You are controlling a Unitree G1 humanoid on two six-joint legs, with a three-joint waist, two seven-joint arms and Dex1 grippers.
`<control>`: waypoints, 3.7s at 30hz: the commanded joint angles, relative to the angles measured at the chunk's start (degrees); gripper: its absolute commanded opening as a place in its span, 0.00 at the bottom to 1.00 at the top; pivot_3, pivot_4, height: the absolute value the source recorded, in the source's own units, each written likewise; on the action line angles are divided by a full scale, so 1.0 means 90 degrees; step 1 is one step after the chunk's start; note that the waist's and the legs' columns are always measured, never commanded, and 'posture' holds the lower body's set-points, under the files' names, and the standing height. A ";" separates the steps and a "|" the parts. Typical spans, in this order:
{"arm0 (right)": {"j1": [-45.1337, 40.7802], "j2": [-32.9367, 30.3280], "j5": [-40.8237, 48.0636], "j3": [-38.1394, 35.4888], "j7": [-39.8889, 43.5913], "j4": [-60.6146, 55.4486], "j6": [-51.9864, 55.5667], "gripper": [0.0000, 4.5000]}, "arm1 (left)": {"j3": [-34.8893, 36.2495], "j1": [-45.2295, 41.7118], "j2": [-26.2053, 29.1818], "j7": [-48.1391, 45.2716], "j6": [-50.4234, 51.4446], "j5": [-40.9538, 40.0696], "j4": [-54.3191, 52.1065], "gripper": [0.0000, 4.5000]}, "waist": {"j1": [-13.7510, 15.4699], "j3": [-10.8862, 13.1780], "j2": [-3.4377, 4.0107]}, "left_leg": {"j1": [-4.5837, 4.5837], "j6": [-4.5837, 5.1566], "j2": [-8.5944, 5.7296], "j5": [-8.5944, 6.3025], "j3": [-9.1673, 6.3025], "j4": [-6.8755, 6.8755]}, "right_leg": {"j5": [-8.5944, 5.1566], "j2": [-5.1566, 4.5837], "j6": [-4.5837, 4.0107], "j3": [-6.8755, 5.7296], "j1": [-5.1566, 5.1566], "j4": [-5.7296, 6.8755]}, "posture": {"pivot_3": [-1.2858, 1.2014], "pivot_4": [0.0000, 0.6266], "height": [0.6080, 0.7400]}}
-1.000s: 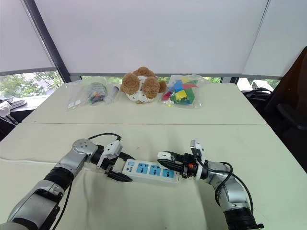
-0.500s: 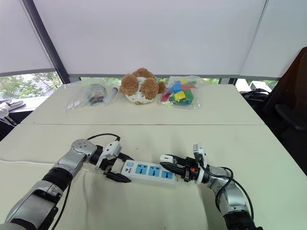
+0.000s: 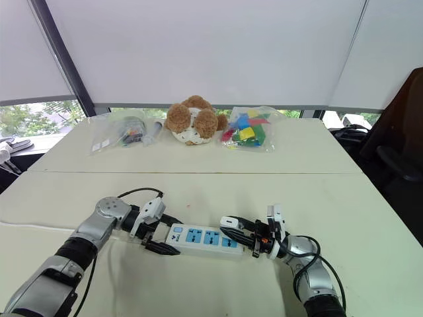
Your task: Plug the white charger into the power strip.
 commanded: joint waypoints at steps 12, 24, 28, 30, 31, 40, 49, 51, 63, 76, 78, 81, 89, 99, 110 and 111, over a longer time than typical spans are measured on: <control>-0.0103 -0.0499 -0.1245 0.0655 0.0160 0.2956 -0.1038 0.17 | -0.0039 0.0079 0.0008 -0.0016 -0.0943 0.0450 0.0531 0.68 | -0.0009 -0.0123 -0.0122 | 0.0205 0.0055 0.0007 -0.0036 0.0006 -0.0026 | -0.0060 -0.0006 -0.0089 -0.0002 0.0193 -0.0029 | 0.52 0.24 0.99; -0.0215 -0.0239 -0.1032 0.0748 -0.0065 0.4046 -0.1613 0.17 | 0.0002 0.0386 0.0200 -0.0081 -0.0711 0.0329 -0.0036 0.68 | -0.0047 -0.0207 -0.0176 | 0.0355 0.0059 0.0044 -0.0048 -0.0006 -0.0136 | -0.0140 -0.0072 -0.0234 0.0011 0.0318 -0.0056 | 0.52 0.24 0.99; -0.0189 -0.0152 -0.0738 0.0676 0.0109 0.3407 -0.1297 0.17 | 0.0015 0.0377 0.0267 -0.0088 -0.0649 0.0323 -0.0142 0.68 | -0.0067 -0.0207 -0.0176 | 0.0347 0.0058 0.0046 -0.0048 0.0004 -0.0163 | -0.0137 -0.0102 -0.0239 -0.0007 0.0316 -0.0055 | 0.52 0.24 0.99; -0.0173 -0.0132 -0.0608 0.0638 0.0168 0.3153 -0.1148 0.17 | 0.0005 0.0351 0.0263 -0.0068 -0.0678 0.0346 -0.0105 0.68 | -0.0079 -0.0206 -0.0175 | 0.0344 0.0058 0.0047 -0.0048 0.0004 -0.0171 | -0.0137 -0.0109 -0.0240 -0.0014 0.0307 -0.0055 | 0.52 0.24 0.99; -0.0154 -0.0127 -0.0507 0.0605 0.0188 0.2928 -0.1027 0.17 | -0.0005 0.0327 0.0240 -0.0047 -0.0705 0.0366 -0.0057 0.68 | -0.0080 -0.0206 -0.0174 | 0.0336 0.0058 0.0047 -0.0048 0.0004 -0.0173 | -0.0137 -0.0111 -0.0240 -0.0015 0.0299 -0.0056 | 0.52 0.24 0.99; 0.0228 -0.0379 -0.0080 0.0530 0.0263 0.0314 0.0092 0.17 | -0.0048 0.0118 -0.0017 0.0091 -0.0959 0.0497 0.0337 0.68 | 0.0015 -0.0180 -0.0098 | 0.0170 0.0055 0.0041 -0.0043 0.0029 -0.0174 | -0.0133 -0.0145 -0.0238 -0.0032 0.0088 -0.0042 | 0.52 0.24 0.99; 0.0438 -0.0443 -0.0362 0.0602 0.0267 0.0034 0.0006 0.17 | -0.0034 -0.0009 -0.0199 0.0134 -0.1157 0.0544 0.0610 0.68 | 0.0029 -0.0134 -0.0029 | 0.0100 0.0060 0.0008 -0.0041 0.0029 -0.0164 | -0.0131 -0.0145 -0.0232 -0.0056 0.0040 -0.0042 | 0.52 0.24 0.99; 0.0458 -0.0447 -0.0376 0.0604 0.0263 0.0022 0.0002 0.28 | -0.0029 -0.0009 -0.0199 0.0131 -0.1181 0.0544 0.0632 0.68 | 0.0025 -0.0131 -0.0029 | 0.0103 0.0060 -0.0013 -0.0041 0.0036 -0.0151 | -0.0132 -0.0128 -0.0231 -0.0062 0.0051 -0.0042 | 0.52 0.24 0.99; 0.0236 -0.0407 -0.0080 0.0233 -0.0253 -0.1119 0.0350 0.84 | -0.0022 -0.0045 -0.0236 0.0208 -0.1241 0.0646 0.0828 0.68 | 0.0019 -0.0013 -0.0008 | 0.0103 0.0059 -0.0010 -0.0038 0.0029 -0.0090 | -0.0097 -0.0076 -0.0156 -0.0054 0.0072 -0.0043 | 0.52 0.24 0.99; -0.0085 -0.0596 -0.0163 0.0028 -0.0569 -0.1534 0.0865 0.44 | -0.0035 -0.0096 -0.0418 0.0333 -0.1312 0.0727 0.1016 0.68 | 0.0059 -0.0001 0.0001 | 0.0099 0.0058 -0.0008 -0.0037 0.0025 -0.0084 | -0.0089 -0.0058 -0.0141 -0.0040 0.0074 -0.0047 | 0.52 0.24 0.99; -0.0087 -0.0643 -0.0225 0.0055 -0.0499 -0.1477 0.0854 0.20 | -0.0034 -0.0117 -0.0455 0.0363 -0.1325 0.0742 0.1046 0.68 | 0.0066 0.0000 0.0002 | 0.0098 0.0058 -0.0009 -0.0037 0.0026 -0.0078 | -0.0089 -0.0058 -0.0141 -0.0037 0.0075 -0.0047 | 0.52 0.24 0.99; -0.0113 -0.0749 -0.0320 0.0111 -0.0357 -0.1377 0.0880 0.19 | -0.0003 -0.0150 -0.0491 0.0404 -0.1355 0.0761 0.1103 0.68 | 0.0080 0.0000 0.0003 | 0.0099 0.0058 -0.0010 -0.0037 0.0026 -0.0069 | -0.0089 -0.0058 -0.0141 -0.0034 0.0080 -0.0046 | 0.52 0.24 0.99; -0.0286 -0.1095 -0.0386 0.0241 -0.0003 -0.1058 0.1433 0.19 | 0.0039 -0.0126 -0.0562 0.0521 -0.1415 0.0835 0.1181 0.68 | 0.0179 0.0000 0.0003 | 0.0095 0.0058 -0.0011 -0.0037 0.0029 -0.0063 | -0.0090 -0.0058 -0.0143 -0.0027 0.0082 -0.0055 | 0.52 0.24 0.99; -0.0226 -0.1111 -0.0876 0.0581 0.0280 0.0042 0.0925 0.19 | 0.0037 -0.0106 -0.0577 0.0669 -0.1413 0.0901 0.1142 0.68 | 0.0169 -0.0015 0.0011 | 0.0105 0.0058 -0.0012 -0.0037 0.0027 -0.0062 | -0.0088 -0.0058 -0.0147 -0.0021 0.0111 -0.0088 | 0.52 0.24 0.99; -0.0312 -0.1135 -0.1130 0.0719 -0.0096 0.0200 0.1118 0.19 | 0.0048 -0.0075 -0.0572 0.0790 -0.1381 0.0982 0.1114 0.68 | 0.0105 -0.0107 -0.0016 | 0.0121 0.0057 0.0002 -0.0038 0.0025 -0.0074 | -0.0073 -0.0093 -0.0173 -0.0014 0.0114 -0.0127 | 0.52 0.24 0.99; -0.0320 -0.1134 -0.1112 0.0694 -0.0114 0.0186 0.1116 0.19 | 0.0051 -0.0080 -0.0580 0.0802 -0.1384 0.0985 0.1124 0.68 | 0.0099 -0.0109 -0.0014 | 0.0125 0.0057 0.0001 -0.0037 0.0026 -0.0083 | -0.0073 -0.0111 -0.0174 -0.0013 0.0115 -0.0128 | 0.52 0.24 0.99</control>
